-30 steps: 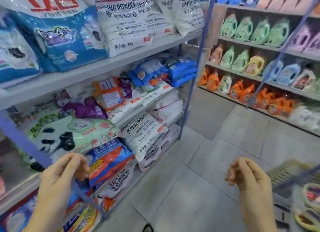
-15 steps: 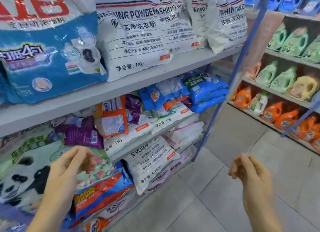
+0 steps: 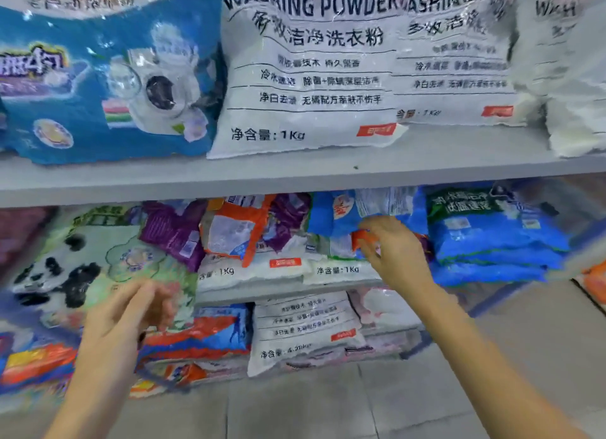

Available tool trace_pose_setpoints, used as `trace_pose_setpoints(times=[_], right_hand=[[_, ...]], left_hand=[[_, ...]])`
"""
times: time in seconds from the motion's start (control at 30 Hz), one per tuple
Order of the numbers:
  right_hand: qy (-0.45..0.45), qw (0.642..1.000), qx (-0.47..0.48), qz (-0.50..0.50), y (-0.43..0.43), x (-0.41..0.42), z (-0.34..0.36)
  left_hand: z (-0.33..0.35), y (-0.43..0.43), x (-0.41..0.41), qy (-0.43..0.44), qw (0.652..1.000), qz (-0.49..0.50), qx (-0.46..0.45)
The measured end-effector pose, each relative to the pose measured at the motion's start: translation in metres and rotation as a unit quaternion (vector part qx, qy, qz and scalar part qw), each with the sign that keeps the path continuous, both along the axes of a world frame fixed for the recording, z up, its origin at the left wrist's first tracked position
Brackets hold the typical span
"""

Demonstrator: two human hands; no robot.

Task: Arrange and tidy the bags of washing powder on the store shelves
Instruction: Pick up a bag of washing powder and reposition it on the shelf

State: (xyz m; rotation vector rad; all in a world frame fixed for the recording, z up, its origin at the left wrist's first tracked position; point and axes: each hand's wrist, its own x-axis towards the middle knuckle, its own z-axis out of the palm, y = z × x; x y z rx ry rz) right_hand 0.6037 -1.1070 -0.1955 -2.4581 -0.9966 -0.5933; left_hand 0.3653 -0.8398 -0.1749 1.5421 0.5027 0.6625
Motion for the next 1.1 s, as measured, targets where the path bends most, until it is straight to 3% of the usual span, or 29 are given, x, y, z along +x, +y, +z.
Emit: trace_pose_setpoints(times=[0.07,0.17,0.33,0.43,0.57,0.7,0.8,0.97,1.03,1.1], right_hand=[[-0.058,0.991,-0.11,0.046,0.014,0.032,-0.008],[-0.066,0.967,-0.237,0.071,0.026,0.064,-0.024],[-0.053,0.961,-0.263,0.064,0.032,0.081,-0.028],[-0.05,0.976,-0.201,0.066,0.028,0.082,-0.019],[0.071,0.99,-0.047,0.109,0.007,0.076,-0.001],[0.164,0.981,0.058,0.081,-0.015,0.045,0.016],[0.256,0.956,0.133,0.063,-0.023,0.019,0.032],[0.288,0.92,0.256,0.073,-0.026,-0.026,0.068],[0.319,0.886,0.327,0.076,-0.022,-0.039,0.083],[0.375,0.83,0.402,0.094,-0.016,-0.05,0.096]], left_hand=[[-0.003,0.0,-0.006,0.029,0.999,0.019,0.02],[-0.001,-0.001,-0.009,0.034,0.998,0.045,0.012],[0.008,-0.005,-0.008,0.01,0.997,0.074,0.017],[0.009,-0.002,-0.012,0.009,0.998,0.052,0.015],[0.01,0.0,-0.015,0.017,0.999,0.051,0.009],[0.008,-0.007,-0.007,0.014,0.999,0.044,-0.017],[0.008,-0.02,0.007,0.026,0.999,0.006,-0.023],[-0.012,-0.056,0.034,0.124,0.981,-0.15,0.012],[-0.026,-0.069,0.039,0.165,0.964,-0.209,0.006],[-0.033,-0.079,0.042,0.181,0.95,-0.256,0.007]])
